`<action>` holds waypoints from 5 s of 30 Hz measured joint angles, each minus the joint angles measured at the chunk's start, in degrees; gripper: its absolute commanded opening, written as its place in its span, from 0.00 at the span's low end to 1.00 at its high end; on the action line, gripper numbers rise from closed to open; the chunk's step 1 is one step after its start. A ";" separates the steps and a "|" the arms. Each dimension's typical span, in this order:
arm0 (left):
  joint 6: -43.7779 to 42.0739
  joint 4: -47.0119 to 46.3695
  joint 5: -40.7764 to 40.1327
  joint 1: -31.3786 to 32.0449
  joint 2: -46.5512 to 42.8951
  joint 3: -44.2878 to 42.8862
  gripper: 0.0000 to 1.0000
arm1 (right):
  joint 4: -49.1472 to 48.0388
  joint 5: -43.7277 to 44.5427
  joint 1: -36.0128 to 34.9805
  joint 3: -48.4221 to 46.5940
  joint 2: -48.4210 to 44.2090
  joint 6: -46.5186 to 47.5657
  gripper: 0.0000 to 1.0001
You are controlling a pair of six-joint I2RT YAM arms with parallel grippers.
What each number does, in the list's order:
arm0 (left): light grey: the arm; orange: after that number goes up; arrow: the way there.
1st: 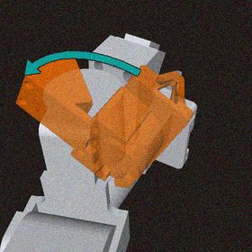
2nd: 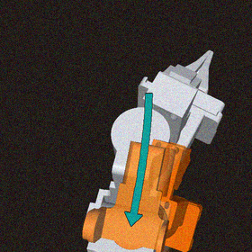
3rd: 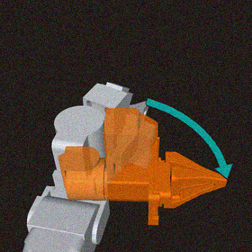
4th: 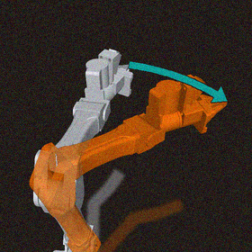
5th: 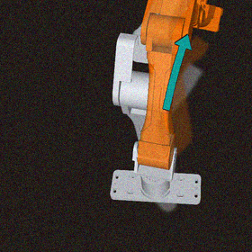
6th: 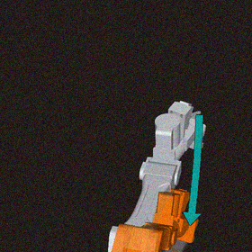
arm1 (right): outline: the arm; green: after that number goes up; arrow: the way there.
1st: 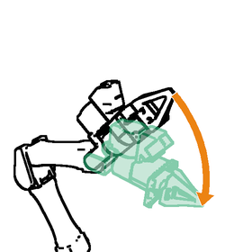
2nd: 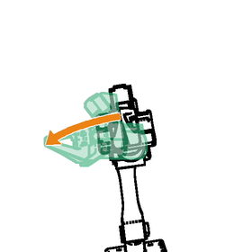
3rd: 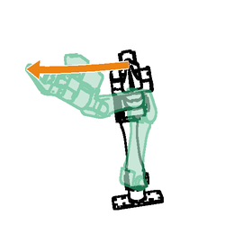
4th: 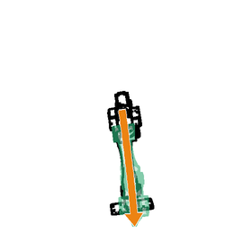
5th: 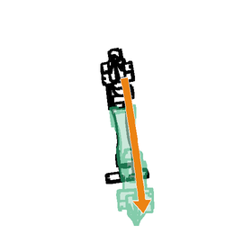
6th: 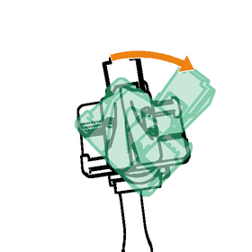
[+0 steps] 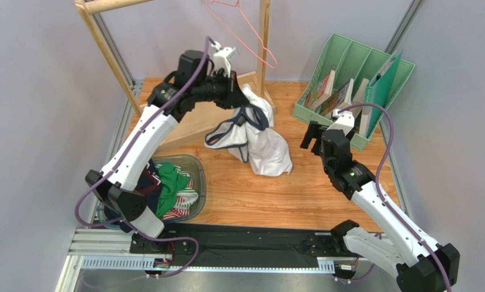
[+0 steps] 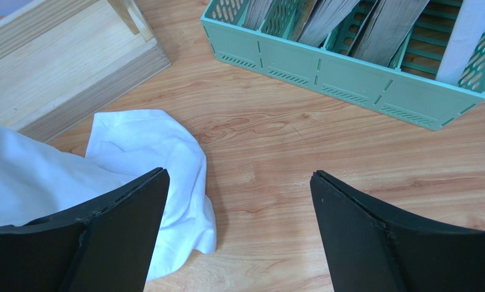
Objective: Place the tank top on the hanger
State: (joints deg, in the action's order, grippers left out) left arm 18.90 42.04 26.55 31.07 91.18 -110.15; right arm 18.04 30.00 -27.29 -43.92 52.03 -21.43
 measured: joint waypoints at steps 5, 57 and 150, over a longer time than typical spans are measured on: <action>-1.95 -0.90 -7.04 2.14 2.10 12.85 0.55 | 2.03 -0.44 0.07 0.00 0.13 -0.83 0.93; 0.81 -16.11 -14.82 -12.11 -35.65 60.76 0.99 | 18.14 -30.60 0.20 -65.46 38.77 25.35 0.92; 4.09 -11.91 -14.53 -12.04 -38.64 65.57 0.93 | 12.83 -39.43 -0.46 -56.57 37.03 28.26 0.00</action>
State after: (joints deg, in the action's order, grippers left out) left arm 22.98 30.13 12.01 19.03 52.53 -44.58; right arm 30.87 -9.43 -27.75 -100.49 89.06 6.83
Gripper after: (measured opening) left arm 0.940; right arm 0.015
